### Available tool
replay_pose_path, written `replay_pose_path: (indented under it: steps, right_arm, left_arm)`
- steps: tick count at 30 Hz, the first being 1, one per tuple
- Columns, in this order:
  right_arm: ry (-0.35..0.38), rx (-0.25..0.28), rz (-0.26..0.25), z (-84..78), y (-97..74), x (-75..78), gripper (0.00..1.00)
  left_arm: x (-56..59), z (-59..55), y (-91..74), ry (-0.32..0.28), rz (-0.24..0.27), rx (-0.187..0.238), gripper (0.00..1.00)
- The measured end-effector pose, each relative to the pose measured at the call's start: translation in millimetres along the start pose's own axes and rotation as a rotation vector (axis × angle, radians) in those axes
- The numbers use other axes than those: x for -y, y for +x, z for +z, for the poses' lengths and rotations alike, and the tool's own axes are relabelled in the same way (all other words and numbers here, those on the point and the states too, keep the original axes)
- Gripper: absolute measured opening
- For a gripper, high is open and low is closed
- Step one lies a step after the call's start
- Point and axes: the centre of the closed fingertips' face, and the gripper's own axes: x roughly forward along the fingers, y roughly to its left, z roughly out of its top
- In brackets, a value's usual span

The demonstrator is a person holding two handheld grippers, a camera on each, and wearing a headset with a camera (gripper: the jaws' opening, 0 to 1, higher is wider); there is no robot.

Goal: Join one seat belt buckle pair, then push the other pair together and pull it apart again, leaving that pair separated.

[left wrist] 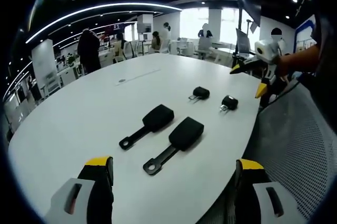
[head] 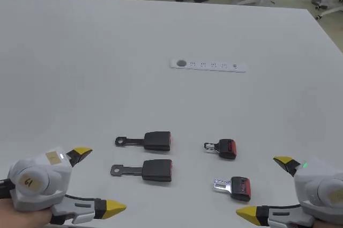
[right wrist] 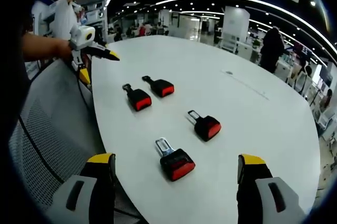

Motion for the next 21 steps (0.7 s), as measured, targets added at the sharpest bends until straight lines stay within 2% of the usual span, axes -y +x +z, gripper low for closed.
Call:
replay_pose_path:
  steps: [8,12,18,21]
  right_arm:
    - [-0.017,-0.01,0.005,0.5,-0.6,-3.2,0.98]
    - [-0.026,-0.019,0.001,-0.3,-0.3,-2.5,0.97]
    - [-0.023,-0.019,-0.013,1.7,0.3,0.2,0.95]
    - [-0.02,-0.024,-0.015,2.7,0.1,0.2,0.94]
  left_arm:
    - [0.0,0.9,-0.1,0.001,0.001,-0.002,0.98]
    - [3.5,0.2,0.8,0.023,-0.011,-0.013,0.98]
    - [4.2,3.1,1.6,-0.019,-0.017,0.01,0.99]
    - [2.8,3.6,1.8,-0.009,-0.01,0.003,0.98]
